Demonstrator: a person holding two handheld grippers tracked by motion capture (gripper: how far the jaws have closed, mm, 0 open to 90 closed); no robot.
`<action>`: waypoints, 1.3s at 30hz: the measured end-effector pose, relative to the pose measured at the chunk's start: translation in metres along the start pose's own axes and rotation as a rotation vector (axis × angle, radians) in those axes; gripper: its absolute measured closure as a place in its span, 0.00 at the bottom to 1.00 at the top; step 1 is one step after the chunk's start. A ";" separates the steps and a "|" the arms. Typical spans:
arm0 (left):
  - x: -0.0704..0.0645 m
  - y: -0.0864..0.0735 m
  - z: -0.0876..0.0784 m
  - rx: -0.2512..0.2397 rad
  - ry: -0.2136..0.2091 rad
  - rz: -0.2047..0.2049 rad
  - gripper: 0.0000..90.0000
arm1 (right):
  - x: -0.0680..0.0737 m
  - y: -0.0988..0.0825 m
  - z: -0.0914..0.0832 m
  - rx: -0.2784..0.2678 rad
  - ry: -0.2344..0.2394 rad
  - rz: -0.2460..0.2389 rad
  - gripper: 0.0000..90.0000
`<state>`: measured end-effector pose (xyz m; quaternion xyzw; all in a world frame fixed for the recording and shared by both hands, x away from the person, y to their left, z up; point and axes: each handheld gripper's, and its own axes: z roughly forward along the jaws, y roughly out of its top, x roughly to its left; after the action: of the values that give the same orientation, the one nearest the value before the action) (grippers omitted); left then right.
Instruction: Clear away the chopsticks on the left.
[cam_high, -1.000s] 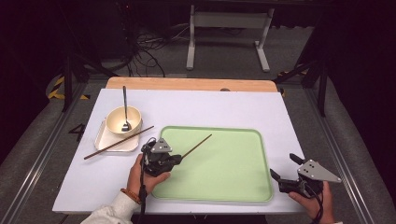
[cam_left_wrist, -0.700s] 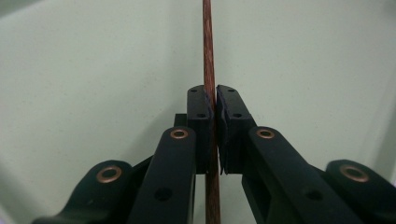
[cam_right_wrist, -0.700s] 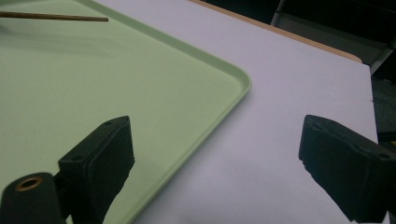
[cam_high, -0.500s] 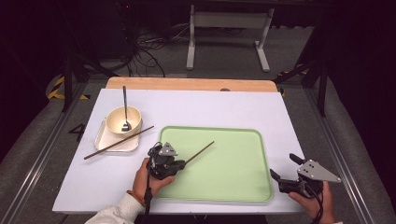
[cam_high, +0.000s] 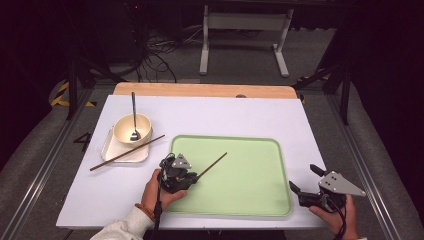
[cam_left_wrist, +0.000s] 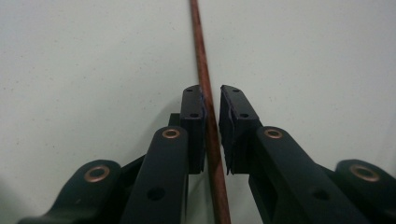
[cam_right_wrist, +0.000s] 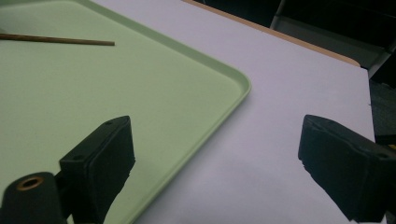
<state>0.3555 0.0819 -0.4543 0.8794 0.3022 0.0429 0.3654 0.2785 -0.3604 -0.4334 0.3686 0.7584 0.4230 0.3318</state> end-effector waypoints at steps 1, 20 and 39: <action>0.001 0.000 -0.001 -0.002 0.002 0.007 0.90 | 0.000 0.000 0.000 -0.001 0.001 -0.003 0.12; 0.019 -0.011 -0.046 -0.077 0.057 0.136 0.87 | 0.001 0.000 -0.002 -0.006 0.001 -0.007 0.12; 0.052 -0.037 -0.102 -0.108 0.178 0.172 0.88 | 0.001 0.001 -0.002 -0.009 0.003 -0.014 0.12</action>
<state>0.3497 0.1946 -0.4118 0.8738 0.2543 0.1681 0.3789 0.2764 -0.3597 -0.4322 0.3611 0.7597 0.4243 0.3354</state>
